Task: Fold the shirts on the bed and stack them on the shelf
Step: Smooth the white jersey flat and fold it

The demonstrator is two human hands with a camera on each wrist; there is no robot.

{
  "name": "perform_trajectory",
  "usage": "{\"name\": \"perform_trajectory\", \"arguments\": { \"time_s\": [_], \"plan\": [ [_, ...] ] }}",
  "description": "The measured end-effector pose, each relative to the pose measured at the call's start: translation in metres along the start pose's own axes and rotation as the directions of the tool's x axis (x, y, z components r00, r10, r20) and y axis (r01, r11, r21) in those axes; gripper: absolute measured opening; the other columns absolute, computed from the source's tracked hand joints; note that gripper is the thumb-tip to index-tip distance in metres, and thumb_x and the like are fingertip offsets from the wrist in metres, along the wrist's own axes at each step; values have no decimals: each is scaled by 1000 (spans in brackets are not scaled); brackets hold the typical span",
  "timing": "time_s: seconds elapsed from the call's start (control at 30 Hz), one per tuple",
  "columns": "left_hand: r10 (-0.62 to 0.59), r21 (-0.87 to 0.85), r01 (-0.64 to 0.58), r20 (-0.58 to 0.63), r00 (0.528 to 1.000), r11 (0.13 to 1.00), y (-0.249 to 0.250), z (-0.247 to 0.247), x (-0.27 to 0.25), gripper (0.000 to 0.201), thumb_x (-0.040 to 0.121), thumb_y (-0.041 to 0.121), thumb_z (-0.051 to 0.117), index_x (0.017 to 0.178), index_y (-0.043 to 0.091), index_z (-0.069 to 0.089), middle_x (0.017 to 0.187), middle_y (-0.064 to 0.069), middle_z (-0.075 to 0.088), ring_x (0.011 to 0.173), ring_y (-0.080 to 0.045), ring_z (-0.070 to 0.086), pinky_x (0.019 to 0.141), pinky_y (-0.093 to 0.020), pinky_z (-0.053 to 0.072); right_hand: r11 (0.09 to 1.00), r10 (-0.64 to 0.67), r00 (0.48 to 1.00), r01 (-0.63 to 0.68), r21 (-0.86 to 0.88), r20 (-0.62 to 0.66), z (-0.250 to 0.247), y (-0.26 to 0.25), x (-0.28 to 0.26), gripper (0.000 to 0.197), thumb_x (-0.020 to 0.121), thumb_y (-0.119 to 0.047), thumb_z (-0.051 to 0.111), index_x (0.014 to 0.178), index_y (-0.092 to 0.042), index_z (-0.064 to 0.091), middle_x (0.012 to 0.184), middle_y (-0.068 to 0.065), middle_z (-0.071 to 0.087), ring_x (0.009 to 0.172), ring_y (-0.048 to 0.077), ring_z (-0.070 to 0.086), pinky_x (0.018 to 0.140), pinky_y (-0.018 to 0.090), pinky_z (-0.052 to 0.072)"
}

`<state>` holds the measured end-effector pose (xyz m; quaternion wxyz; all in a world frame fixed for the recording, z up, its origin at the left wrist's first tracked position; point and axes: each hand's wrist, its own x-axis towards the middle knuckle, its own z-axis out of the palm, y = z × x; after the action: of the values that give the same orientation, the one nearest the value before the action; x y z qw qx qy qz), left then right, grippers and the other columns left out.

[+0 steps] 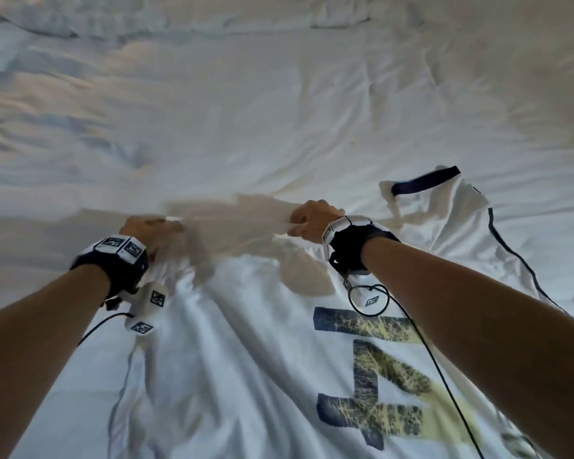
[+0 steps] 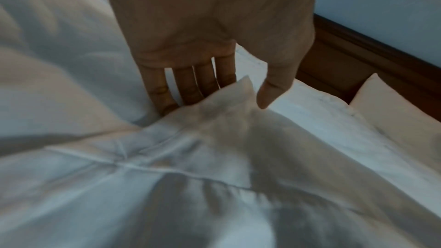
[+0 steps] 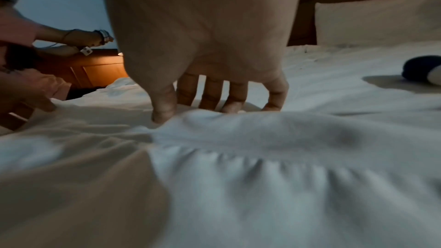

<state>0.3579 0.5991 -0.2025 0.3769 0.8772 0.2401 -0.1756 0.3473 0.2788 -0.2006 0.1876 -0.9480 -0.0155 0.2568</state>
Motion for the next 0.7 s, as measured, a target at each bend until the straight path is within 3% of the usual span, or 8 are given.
{"name": "perform_trajectory", "arguments": {
  "time_s": [0.07,0.2,0.33,0.4,0.47,0.53,0.6,0.7],
  "plan": [
    [-1,5,1,-41,999,1000,-6,-2,7,21,69,33,80,69,13,71,76,-11,66,65,-22,60,64,-30,48,999,24,998,-22,30,-64,-1,-4,4,18,86,-40,64,102,-33,70,105,2,64,102,29,60,90,37,43],
    [65,-12,-68,-179,982,998,-13,7,10,50,58,54,68,73,6,71,66,-10,60,62,-20,56,63,-27,43,997,72,977,-72,9,-199,10,-13,7,25,94,-24,54,117,-28,62,119,3,55,115,28,49,95,45,35],
    [-89,-86,76,-147,985,993,-21,4,-19,71,58,78,61,94,18,74,94,-9,70,88,-30,67,92,-38,52,998,-56,926,51,-25,-374,49,-30,-30,48,88,-24,58,135,-26,46,140,3,38,130,28,34,104,52,31],
    [-170,-129,155,-117,978,980,-36,-5,-40,76,51,84,60,84,15,72,87,-9,69,79,-29,66,88,-39,54,988,-137,881,154,2,-452,81,-46,-71,49,81,-21,61,129,-24,52,137,5,43,128,30,36,103,52,32],
    [-249,-213,224,-97,964,951,-66,-6,-62,77,41,83,68,76,14,72,79,-6,73,72,-28,69,83,-41,57,965,-212,843,259,28,-494,124,-66,-123,41,74,-22,60,115,-21,62,119,6,54,111,31,48,89,46,42],
    [-290,-283,264,-52,956,922,-101,-5,-89,78,40,77,73,82,12,74,80,-7,75,76,-26,72,83,-45,58,927,-293,831,368,72,-474,171,-88,-178,28,74,-28,53,98,-21,67,96,2,58,90,29,56,73,39,46],
    [-332,-356,312,5,943,881,-128,-1,-122,76,40,74,76,86,13,74,85,-6,75,77,-26,72,84,-47,58,881,-379,843,455,131,-382,215,-108,-232,27,75,-39,52,92,-24,66,89,-1,57,85,28,59,71,37,46],
    [-349,-412,356,97,932,839,-163,5,-167,68,47,65,80,92,15,75,91,-8,75,86,-30,71,86,-47,56,908,-417,900,418,-19,-129,269,-131,-296,70,60,-68,59,119,-28,57,120,2,50,114,31,47,89,56,36]
  ]
}}
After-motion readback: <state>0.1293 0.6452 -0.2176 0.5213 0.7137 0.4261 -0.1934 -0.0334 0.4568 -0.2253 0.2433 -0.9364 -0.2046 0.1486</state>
